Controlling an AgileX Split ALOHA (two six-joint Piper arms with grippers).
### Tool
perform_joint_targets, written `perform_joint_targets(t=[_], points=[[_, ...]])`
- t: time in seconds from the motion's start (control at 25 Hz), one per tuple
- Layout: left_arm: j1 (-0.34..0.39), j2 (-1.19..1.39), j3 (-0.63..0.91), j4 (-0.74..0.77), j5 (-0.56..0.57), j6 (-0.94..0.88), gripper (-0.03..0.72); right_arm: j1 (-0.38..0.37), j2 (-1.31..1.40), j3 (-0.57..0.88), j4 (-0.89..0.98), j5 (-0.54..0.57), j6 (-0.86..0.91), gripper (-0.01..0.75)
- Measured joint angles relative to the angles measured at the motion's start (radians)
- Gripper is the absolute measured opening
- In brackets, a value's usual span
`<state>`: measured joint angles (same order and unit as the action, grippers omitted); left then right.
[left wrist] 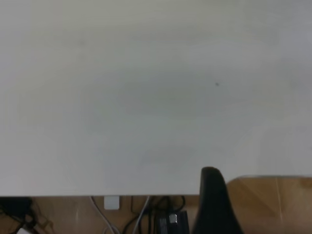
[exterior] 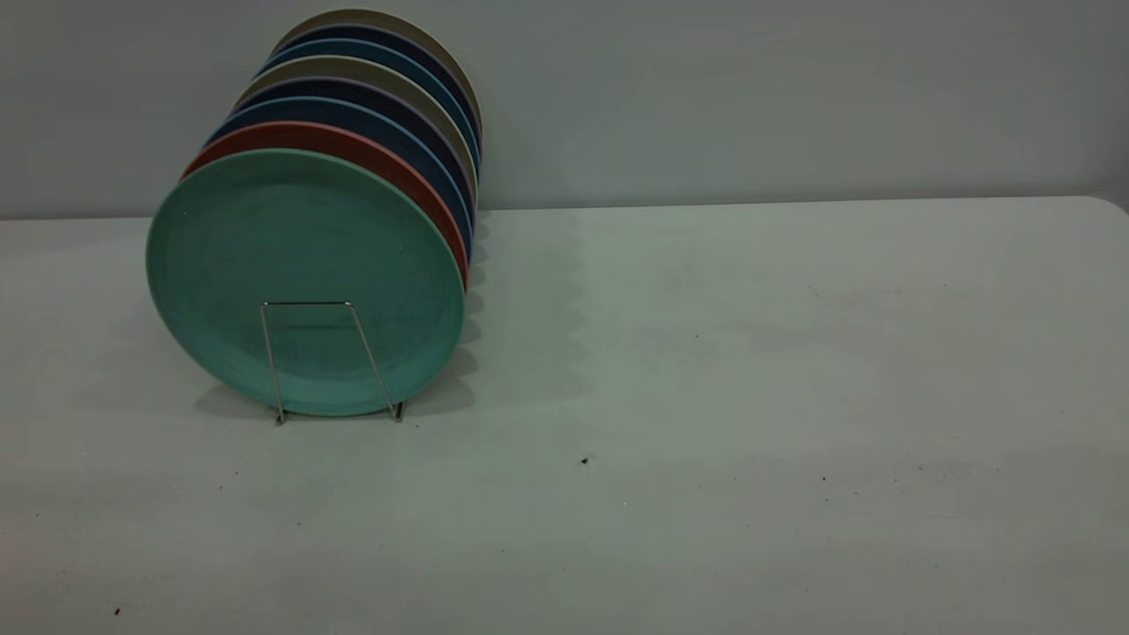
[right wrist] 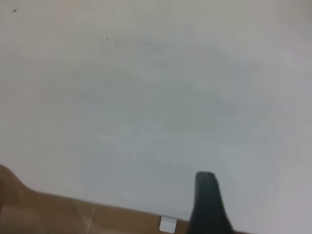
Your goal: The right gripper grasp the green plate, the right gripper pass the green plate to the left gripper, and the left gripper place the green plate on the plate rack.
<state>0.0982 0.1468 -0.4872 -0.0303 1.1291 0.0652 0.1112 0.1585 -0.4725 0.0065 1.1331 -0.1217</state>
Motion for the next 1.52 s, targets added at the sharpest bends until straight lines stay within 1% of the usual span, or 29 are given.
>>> perform_joint_targets(t=[0.16,0.56,0.64,0.8,0.92,1.12,1.52], points=[[-0.044,-0.009,0.000,0.004,0.001,-0.011,0.526,0.000,0.000,0.000,0.000,0.000,0.000,0.546],[-0.045,-0.009,0.001,0.005,0.001,-0.012,0.526,-0.001,-0.001,0.000,0.000,0.000,0.000,0.546],[-0.047,-0.016,0.001,0.005,0.001,-0.012,0.526,-0.021,-0.014,0.000,0.001,-0.001,0.000,0.546],[-0.055,-0.048,0.001,0.007,0.001,-0.012,0.526,-0.094,-0.060,0.000,0.001,-0.001,0.000,0.546],[-0.055,-0.084,0.001,0.008,0.001,-0.013,0.526,-0.121,-0.117,0.000,0.001,-0.001,0.000,0.546],[-0.055,-0.163,0.001,0.008,0.002,-0.013,0.526,-0.124,-0.175,0.000,0.001,0.001,0.000,0.546],[-0.055,-0.169,0.001,0.008,0.002,-0.013,0.526,-0.124,-0.175,0.000,0.001,0.001,0.000,0.546]])
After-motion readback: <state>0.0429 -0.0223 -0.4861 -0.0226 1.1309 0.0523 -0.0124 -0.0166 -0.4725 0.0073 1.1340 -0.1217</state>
